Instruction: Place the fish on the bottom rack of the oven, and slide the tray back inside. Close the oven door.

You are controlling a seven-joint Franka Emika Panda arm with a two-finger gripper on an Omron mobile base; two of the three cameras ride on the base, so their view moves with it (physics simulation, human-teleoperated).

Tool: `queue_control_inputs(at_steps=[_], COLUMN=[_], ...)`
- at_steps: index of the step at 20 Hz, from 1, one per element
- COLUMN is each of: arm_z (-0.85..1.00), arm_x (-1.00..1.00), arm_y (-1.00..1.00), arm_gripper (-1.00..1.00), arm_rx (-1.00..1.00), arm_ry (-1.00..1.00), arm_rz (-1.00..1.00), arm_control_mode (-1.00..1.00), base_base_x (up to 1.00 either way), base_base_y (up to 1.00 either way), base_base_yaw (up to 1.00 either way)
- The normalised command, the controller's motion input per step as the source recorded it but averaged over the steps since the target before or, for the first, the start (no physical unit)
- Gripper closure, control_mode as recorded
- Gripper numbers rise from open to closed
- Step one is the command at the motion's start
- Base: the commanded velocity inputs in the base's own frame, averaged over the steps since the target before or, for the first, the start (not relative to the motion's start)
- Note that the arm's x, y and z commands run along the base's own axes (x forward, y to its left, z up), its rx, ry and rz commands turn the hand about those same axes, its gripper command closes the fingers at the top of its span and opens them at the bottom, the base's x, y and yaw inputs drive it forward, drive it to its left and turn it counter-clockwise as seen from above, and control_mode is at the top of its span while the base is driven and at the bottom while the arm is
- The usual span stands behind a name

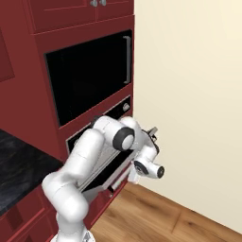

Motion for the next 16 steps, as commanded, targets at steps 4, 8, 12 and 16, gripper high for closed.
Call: queue_control_inputs(at_steps=[4,8,12,16], arm_z=[0.69,0.1,-0.03,-0.16], arm_x=[0.43,0.65,0.81,0.98], arm_y=[1.0,1.0,1.0,1.0], arm_gripper=[-1.0,-1.0,-1.0,-1.0], arm_rx=[0.0,0.0,0.04,0.06], arm_ry=[-0.1,-0.12,-0.2,-0.28], arm_rz=[0.0,0.0,0.0,0.0], arm_control_mode=[-1.0,-1.0,-1.0,-1.0], base_base_x=[0.0,0.0,0.0,0.0], base_base_y=[0.0,0.0,0.0,0.0], base_base_yaw=[0.0,0.0,0.0,0.0])
